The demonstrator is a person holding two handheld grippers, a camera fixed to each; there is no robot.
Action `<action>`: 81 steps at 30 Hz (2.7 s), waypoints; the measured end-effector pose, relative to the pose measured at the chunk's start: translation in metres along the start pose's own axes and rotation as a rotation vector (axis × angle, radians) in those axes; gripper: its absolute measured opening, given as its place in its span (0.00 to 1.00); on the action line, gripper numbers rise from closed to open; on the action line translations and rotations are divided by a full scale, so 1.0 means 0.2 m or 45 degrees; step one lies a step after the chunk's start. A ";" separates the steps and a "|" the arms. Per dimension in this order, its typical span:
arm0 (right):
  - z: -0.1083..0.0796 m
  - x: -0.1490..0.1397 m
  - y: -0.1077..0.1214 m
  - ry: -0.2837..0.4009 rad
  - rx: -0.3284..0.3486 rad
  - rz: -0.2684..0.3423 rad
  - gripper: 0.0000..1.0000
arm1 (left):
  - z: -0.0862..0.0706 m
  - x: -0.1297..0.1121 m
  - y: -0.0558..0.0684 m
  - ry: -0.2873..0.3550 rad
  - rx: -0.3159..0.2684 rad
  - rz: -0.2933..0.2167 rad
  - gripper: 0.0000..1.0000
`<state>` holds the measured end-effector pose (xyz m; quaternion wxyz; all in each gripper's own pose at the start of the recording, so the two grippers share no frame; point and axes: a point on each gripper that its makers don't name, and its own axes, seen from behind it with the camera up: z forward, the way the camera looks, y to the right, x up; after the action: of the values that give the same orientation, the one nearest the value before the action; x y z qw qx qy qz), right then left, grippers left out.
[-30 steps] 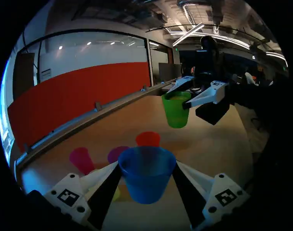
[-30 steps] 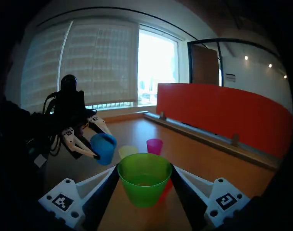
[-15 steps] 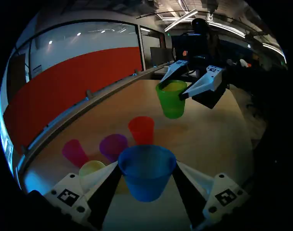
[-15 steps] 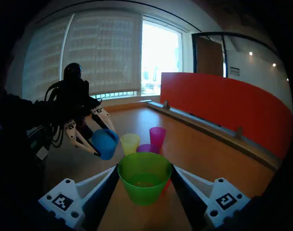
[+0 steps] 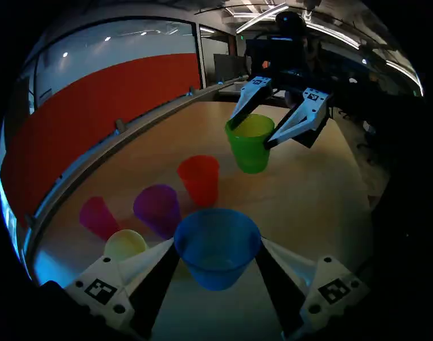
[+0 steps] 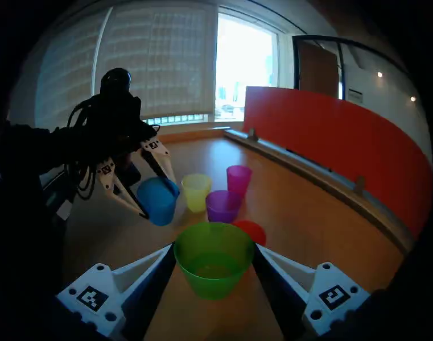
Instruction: Pour water
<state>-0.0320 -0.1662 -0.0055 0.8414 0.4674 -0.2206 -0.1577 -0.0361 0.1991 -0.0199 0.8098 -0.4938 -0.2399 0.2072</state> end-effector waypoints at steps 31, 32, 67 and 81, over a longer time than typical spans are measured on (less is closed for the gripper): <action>0.09 -0.17 -0.03 -0.126 0.041 -0.020 0.94 | 0.14 -0.15 0.03 -0.145 -0.080 -0.008 0.87; 0.10 -0.17 -0.03 -0.126 0.041 -0.020 0.94 | 0.14 -0.15 0.03 -0.147 -0.081 -0.012 0.87; 0.15 -0.20 -0.06 -0.157 0.053 -0.023 0.94 | 0.10 -0.31 0.07 -0.204 -0.106 -0.041 0.99; 0.18 -0.29 -0.05 -0.195 0.062 -0.005 0.94 | 0.08 -0.36 0.08 -0.246 -0.107 -0.083 0.99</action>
<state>-0.1004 -0.1705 -0.0105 0.8102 0.4747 -0.2871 -0.1890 -0.1037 0.1758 -0.0417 0.7677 -0.4969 -0.3413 0.2174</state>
